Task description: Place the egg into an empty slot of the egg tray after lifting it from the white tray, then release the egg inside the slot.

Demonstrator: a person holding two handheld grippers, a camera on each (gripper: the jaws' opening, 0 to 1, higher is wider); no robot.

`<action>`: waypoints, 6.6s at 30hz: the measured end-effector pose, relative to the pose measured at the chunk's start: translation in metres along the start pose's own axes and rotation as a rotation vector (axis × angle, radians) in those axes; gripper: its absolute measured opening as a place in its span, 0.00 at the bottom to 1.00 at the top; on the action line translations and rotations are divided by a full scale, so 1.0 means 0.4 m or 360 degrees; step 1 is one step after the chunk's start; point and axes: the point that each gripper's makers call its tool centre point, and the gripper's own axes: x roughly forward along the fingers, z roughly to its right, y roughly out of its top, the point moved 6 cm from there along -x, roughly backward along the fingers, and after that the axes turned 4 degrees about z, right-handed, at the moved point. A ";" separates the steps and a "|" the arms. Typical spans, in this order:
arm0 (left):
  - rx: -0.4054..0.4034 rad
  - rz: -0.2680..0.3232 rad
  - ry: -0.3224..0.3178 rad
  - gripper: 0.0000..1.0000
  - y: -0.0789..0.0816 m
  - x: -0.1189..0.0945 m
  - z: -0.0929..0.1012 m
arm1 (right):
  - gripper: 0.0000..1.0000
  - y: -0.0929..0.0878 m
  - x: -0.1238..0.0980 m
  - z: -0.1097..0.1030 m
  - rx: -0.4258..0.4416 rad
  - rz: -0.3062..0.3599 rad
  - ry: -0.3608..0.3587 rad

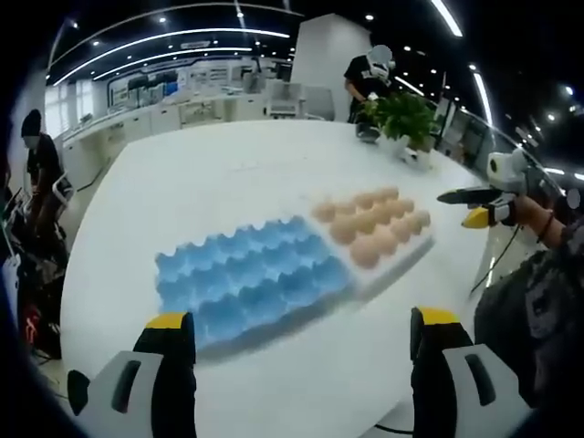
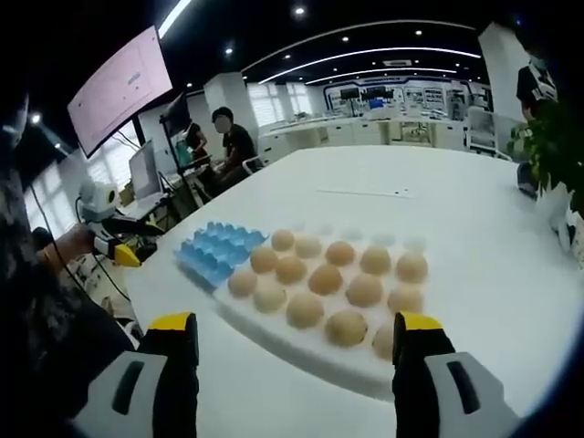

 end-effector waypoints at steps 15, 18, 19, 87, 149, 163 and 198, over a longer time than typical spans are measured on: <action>-0.0020 -0.0004 0.0024 1.00 -0.003 -0.007 -0.008 | 0.91 0.001 0.017 0.000 -0.0007 -0.0015 0.0023; -0.0013 -0.0007 0.0028 1.00 -0.003 -0.006 -0.010 | 0.91 0.002 0.019 -0.001 -0.0010 -0.0013 0.0026; -0.0010 -0.0005 0.0027 1.00 -0.003 -0.006 -0.010 | 0.91 0.002 0.020 -0.002 -0.0011 -0.0015 0.0025; -0.0018 0.0041 -0.0015 1.00 0.007 0.017 -0.022 | 0.90 0.072 0.133 -0.032 -0.0087 0.0040 0.0084; -0.0027 0.0140 0.0095 0.95 0.037 0.005 -0.065 | 0.65 0.166 0.397 -0.065 -0.0255 0.0150 0.0212; -0.0034 0.0130 0.0128 0.94 0.028 -0.010 -0.077 | 0.58 0.143 0.463 -0.076 -0.0241 0.0117 0.0161; -0.0043 0.0116 0.0164 0.92 0.006 -0.029 -0.103 | 0.33 0.084 0.552 -0.099 -0.0351 -0.0043 -0.0063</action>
